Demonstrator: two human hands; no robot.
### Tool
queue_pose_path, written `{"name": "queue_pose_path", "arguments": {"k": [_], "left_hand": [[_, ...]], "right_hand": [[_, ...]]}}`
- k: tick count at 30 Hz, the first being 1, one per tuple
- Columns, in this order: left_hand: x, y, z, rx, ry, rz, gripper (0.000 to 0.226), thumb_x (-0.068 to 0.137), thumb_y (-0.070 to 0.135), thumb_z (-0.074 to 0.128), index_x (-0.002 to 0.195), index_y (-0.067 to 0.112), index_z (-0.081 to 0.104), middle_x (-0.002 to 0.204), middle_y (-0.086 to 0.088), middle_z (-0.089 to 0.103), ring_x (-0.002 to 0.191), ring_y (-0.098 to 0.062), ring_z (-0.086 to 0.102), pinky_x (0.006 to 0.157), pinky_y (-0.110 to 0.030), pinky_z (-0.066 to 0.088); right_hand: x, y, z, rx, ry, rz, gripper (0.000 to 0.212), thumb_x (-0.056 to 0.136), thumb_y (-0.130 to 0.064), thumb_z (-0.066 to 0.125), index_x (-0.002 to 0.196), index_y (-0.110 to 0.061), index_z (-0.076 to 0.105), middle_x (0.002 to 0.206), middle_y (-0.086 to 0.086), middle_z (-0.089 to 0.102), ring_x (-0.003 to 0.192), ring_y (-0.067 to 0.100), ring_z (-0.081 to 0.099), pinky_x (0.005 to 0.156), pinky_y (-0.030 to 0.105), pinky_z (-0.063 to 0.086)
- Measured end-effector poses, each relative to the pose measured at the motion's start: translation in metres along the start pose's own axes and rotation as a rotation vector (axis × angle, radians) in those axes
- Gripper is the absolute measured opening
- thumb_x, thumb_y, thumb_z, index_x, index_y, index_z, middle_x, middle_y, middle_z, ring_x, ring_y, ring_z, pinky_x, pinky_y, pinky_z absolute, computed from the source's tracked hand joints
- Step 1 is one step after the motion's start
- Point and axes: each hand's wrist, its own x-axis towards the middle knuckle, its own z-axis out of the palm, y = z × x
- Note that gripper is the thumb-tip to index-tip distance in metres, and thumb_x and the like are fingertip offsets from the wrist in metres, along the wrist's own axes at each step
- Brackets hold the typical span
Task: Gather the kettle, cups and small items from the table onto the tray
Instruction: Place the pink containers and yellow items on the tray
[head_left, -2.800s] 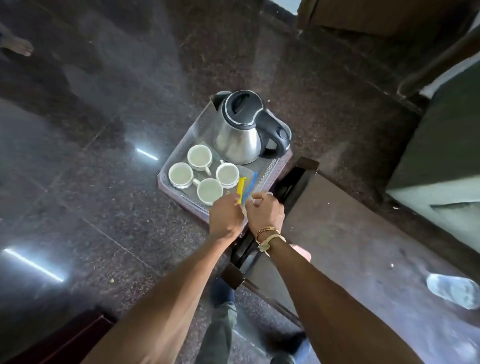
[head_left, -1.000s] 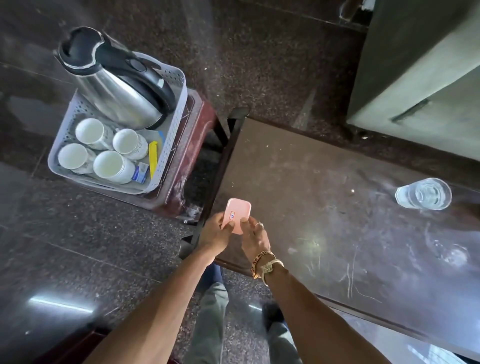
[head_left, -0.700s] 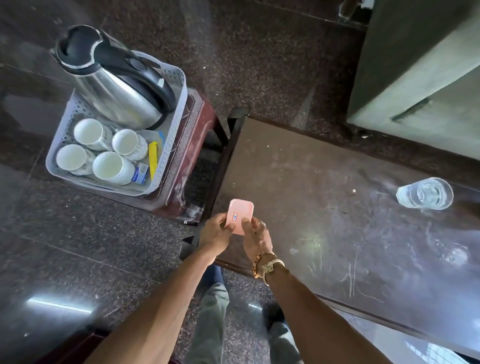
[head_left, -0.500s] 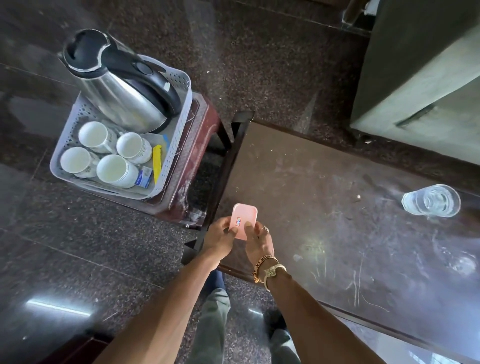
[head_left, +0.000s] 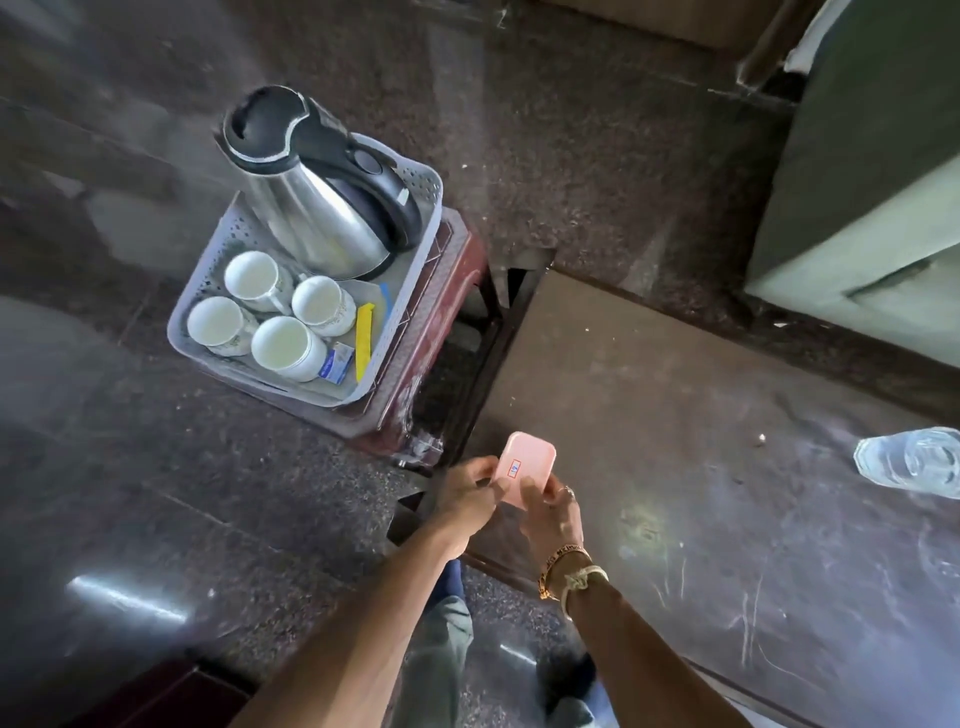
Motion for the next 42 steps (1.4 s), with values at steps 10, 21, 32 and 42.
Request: {"name": "queue_pose_path", "arguments": {"k": [10,21,32,42], "left_hand": [[-0.018,0.005,-0.014,-0.05,-0.005,0.003,0.021,0.092,0.018,0.065,0.094,0.035,0.076,0.105,0.002,0.078,0.107,-0.03,0.07,0.088,-0.048,0.054],[-0.062,0.09,-0.086,-0.191,0.166,0.252,0.023,0.091,0.012,0.068,0.11,0.025,0.074,0.094,0.001,0.075,0.077,-0.01,0.06,0.07,-0.03,0.05],[-0.056,0.141,-0.188,-0.139,0.471,0.383,0.016,0.092,0.021,0.063,0.1,0.021,0.077,0.077,0.009,0.071,0.069,-0.004,0.059,0.069,-0.029,0.048],[-0.021,0.119,-0.2,0.141,0.516,0.206,0.026,0.096,0.022,0.052,0.098,0.01,0.075,0.093,-0.013,0.075,0.085,-0.029,0.069,0.065,-0.032,0.047]], "right_hand": [[-0.008,-0.013,-0.001,0.0,-0.077,0.032,0.029,0.097,-0.024,0.061,0.119,-0.004,0.064,0.112,0.018,0.069,0.109,0.04,0.064,0.093,0.057,0.052],[-0.069,-0.13,0.028,0.162,0.013,-0.157,0.029,0.065,-0.046,0.067,0.088,-0.031,0.073,0.094,0.005,0.076,0.093,0.03,0.071,0.089,0.054,0.055],[-0.081,-0.219,0.112,0.039,-0.155,-0.3,0.033,0.087,-0.034,0.073,0.108,-0.008,0.073,0.096,0.011,0.073,0.082,0.019,0.057,0.082,0.038,0.05],[-0.047,-0.198,0.151,-0.101,-0.2,-0.15,0.014,0.088,-0.029,0.067,0.09,-0.017,0.072,0.091,0.015,0.071,0.08,0.026,0.06,0.089,0.051,0.053]]}}
